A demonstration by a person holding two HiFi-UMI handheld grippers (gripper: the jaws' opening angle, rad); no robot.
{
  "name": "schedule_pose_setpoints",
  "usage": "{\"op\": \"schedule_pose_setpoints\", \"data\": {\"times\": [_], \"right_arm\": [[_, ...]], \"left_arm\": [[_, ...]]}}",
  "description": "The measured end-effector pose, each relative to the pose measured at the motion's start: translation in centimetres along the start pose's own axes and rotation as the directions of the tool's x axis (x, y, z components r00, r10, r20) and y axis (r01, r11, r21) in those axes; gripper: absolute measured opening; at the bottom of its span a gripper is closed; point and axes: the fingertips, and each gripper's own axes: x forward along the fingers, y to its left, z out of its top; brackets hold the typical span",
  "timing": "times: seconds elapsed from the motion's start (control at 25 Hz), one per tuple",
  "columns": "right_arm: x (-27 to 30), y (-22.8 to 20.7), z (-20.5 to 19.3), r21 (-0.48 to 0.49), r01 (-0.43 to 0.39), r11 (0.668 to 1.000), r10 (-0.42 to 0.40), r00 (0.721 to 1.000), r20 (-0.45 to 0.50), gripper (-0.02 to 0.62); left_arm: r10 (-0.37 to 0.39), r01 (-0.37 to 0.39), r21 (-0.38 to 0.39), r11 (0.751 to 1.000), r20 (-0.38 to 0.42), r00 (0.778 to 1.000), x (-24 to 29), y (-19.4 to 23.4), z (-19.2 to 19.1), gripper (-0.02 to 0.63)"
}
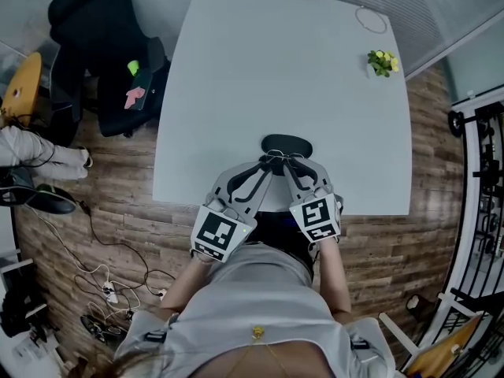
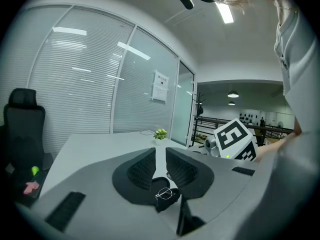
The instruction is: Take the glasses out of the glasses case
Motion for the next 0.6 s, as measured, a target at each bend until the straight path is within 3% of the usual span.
{"op": "schedule_pose_setpoints", "data": {"times": [0.28, 0.6], "right_arm": [[2.5, 0.1, -3.2, -0.056, -0.037, 0.998, 0.031, 0.994, -0.109, 0.066], [5.5, 0.6, -6.9, -0.122, -0.127, 0.984, 0.095, 0.967, -0.236, 0.079]], "left_arm": [[0.029, -0.029, -0.021, 0.999, -0.015, 0.999, -0.5, 0.8, -0.8, 0.066], [0.049, -0.051, -0.038, 0.998, -0.030, 0.998, -0.7, 1.8, -1.4, 0.066]]}}
